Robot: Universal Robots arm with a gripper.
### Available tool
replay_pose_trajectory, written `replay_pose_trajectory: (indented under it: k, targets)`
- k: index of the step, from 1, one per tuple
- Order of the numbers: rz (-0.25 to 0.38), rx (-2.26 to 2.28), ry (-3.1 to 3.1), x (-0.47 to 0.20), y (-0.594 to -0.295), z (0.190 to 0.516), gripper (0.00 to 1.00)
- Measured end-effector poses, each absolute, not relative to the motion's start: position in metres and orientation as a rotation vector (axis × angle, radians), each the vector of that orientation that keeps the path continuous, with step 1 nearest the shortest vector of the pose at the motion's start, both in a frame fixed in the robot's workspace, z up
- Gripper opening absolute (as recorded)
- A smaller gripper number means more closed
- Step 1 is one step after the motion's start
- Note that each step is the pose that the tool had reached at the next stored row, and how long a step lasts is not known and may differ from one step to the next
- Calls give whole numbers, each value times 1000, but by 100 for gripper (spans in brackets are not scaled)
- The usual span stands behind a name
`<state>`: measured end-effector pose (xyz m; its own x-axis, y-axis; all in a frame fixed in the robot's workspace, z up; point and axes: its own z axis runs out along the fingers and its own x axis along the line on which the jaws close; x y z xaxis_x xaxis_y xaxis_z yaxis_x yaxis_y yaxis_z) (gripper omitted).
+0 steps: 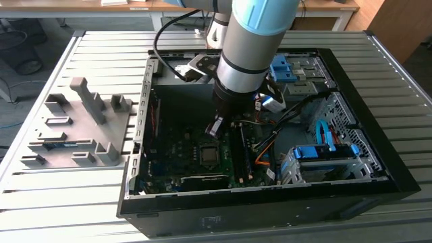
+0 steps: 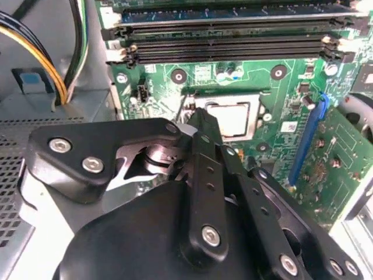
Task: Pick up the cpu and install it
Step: 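Close the cpu cover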
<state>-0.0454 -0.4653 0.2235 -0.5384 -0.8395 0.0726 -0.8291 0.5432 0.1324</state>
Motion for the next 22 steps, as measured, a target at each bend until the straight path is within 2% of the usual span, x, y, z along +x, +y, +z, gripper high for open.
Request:
replay_pose_trajectory:
  k: [12,22]
  targets:
    - [-123,1439,-2646,-45,-465,272,10]
    - [-115,1570,-2569,-45,-465,272,10]
